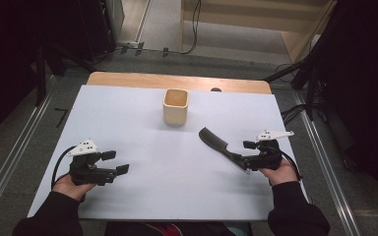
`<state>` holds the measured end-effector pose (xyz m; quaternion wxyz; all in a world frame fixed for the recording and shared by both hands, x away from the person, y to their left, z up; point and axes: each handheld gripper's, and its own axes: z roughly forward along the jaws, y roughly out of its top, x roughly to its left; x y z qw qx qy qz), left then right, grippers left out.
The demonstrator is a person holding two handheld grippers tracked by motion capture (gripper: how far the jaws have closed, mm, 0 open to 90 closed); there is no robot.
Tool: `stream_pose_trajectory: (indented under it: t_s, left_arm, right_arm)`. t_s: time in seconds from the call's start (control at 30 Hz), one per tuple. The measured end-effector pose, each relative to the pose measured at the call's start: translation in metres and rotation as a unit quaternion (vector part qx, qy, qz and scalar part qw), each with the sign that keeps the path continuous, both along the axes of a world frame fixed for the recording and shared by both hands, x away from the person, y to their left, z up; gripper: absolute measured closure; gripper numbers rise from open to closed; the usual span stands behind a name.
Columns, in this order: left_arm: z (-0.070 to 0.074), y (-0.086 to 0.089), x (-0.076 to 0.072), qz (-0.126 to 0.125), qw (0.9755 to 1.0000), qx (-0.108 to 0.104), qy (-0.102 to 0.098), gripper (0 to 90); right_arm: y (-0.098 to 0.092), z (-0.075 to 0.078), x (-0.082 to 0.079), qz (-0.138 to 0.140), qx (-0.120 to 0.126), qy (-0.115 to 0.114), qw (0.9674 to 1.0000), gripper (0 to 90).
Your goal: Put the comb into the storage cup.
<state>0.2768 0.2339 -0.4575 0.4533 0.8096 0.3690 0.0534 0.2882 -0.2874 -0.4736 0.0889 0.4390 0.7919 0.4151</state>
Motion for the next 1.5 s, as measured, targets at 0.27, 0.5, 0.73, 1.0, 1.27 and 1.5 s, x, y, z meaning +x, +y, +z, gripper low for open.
stream_pose_trajectory:
  t_s: [0.27, 0.5, 0.73, 1.0, 1.27, 1.5]
  left_arm:
    - [0.0, -0.001, 0.0, -0.004, 1.0, -0.002, 0.001, 21.8]
    - [0.0, -0.001, 0.0, -0.002, 1.0, -0.003, 0.001, 21.8]
    - [0.0, 0.0, 0.001, 0.0, 1.0, -0.004, 0.0, 21.8]
    - [0.001, 0.0, 0.003, 0.0, 1.0, -0.007, 0.0, 21.9]
    - [0.001, -0.001, 0.003, -0.001, 1.0, -0.005, -0.001, 21.8]
    - [0.001, -0.001, 0.005, -0.002, 1.0, -0.008, -0.001, 21.8]
  right_arm:
    - [-0.011, -0.004, 0.01, -0.006, 0.002, 0.005, 1.0, 20.1]
    - [-0.021, -0.01, 0.015, -0.016, -0.001, 0.011, 0.9998, 20.1]
    - [-0.019, -0.014, 0.015, -0.022, 0.0, 0.012, 0.9997, 20.1]
    - [-0.017, -0.021, 0.012, -0.024, -0.008, 0.02, 0.9995, 20.3]
    - [-0.014, -0.03, 0.008, -0.022, -0.013, 0.026, 0.9993, 21.2]
    - [-0.011, -0.037, 0.005, -0.01, -0.04, 0.033, 0.9986, 22.0]
